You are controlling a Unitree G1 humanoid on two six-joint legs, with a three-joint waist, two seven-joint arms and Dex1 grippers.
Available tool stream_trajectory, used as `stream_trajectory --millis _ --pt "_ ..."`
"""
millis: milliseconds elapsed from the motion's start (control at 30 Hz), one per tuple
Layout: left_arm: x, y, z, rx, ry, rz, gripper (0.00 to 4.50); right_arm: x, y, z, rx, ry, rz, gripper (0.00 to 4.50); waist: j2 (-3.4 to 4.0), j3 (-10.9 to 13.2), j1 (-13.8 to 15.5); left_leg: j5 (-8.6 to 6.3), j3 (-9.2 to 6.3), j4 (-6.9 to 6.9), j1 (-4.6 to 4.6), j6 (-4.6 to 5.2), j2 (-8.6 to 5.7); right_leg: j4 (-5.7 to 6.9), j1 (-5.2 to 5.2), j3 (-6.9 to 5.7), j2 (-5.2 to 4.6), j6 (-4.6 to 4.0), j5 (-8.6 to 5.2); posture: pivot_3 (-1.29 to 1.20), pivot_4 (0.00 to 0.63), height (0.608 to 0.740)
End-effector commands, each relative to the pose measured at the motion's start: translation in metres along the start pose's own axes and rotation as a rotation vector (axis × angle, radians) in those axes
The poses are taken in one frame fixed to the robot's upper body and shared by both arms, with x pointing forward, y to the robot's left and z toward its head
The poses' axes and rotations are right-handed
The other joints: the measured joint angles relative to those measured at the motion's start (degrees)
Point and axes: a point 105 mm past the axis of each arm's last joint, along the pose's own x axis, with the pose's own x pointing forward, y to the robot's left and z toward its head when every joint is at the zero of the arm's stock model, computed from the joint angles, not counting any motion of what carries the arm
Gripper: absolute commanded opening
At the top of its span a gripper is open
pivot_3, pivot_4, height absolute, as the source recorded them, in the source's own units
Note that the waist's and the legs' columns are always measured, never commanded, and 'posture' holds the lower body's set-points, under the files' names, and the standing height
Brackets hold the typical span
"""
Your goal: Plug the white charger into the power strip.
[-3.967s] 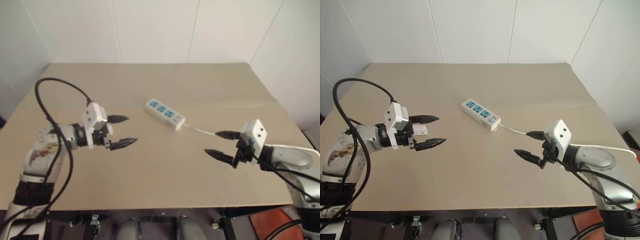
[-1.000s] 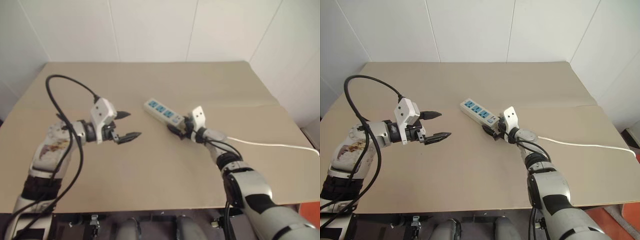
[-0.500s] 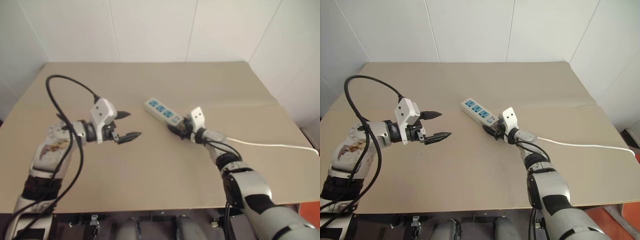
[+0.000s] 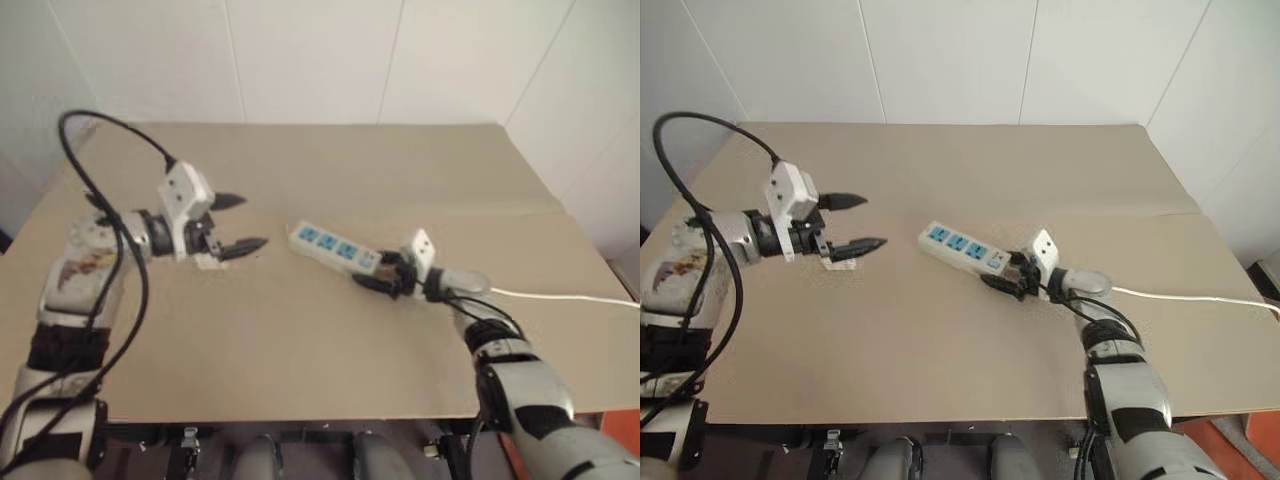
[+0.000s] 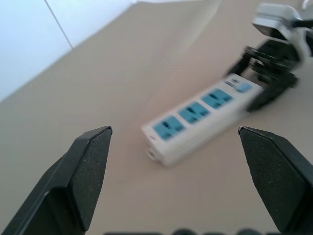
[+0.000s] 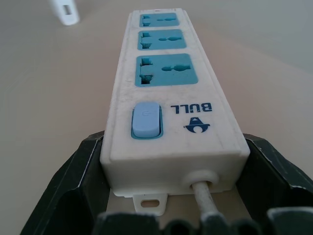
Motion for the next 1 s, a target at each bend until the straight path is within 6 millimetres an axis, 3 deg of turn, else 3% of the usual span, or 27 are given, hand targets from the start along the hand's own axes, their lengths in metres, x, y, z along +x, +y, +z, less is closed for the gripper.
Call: stream_trajectory --millis 33,167,333,533,867,1000 --pt "-0.004 0.013 0.018 0.068 0.001 -0.040 4.50 -0.013 0.021 0.008 -0.036 -0.019 0.207 3.43 0.00 0.0 -0.1 0.00 0.00 0.00 0.00 0.00 0.02 0.01 0.00 -0.01 0.04 0.00 0.00 0.00 0.150 0.740" --pt "0.005 0.023 -0.004 0.174 0.228 -0.107 4.50 -0.015 0.041 0.009 -0.079 0.000 0.350 3.43 0.03 0.0 -0.3 0.00 0.03 0.00 0.07 0.00 -0.02 0.03 0.00 0.01 0.04 0.01 0.00 0.00 0.150 0.740" --pt "0.012 0.024 -0.024 0.292 0.442 -0.232 4.50 0.003 0.058 0.016 -0.163 -0.003 0.413 3.43 0.05 0.0 -0.5 0.00 0.05 0.01 0.07 0.00 0.00 0.13 -0.05 0.03 0.09 0.01 -0.01 0.00 0.150 0.740" --pt "0.006 0.023 -0.032 0.370 0.577 -0.350 4.50 0.017 0.071 0.014 -0.183 0.023 0.467 3.43 0.07 0.0 -0.4 0.00 0.04 0.02 -0.05 0.00 0.00 0.12 -0.14 0.03 0.10 0.01 -0.01 0.00 0.150 0.740" --pt "-0.004 0.052 -0.052 0.512 0.991 -0.364 4.50 0.023 0.082 -0.003 -0.159 0.077 0.494 3.43 0.07 0.0 -0.4 0.00 0.04 0.04 0.02 0.01 0.00 0.15 -0.13 0.03 0.11 0.03 -0.03 0.00 0.150 0.740" --pt "-0.003 0.047 -0.054 0.534 1.032 -0.457 4.50 0.026 0.082 -0.005 -0.151 0.076 0.485 3.43 0.07 0.0 -0.8 -0.01 0.04 0.04 0.03 0.02 0.01 0.18 -0.13 0.04 0.12 0.03 -0.03 0.00 0.150 0.740"
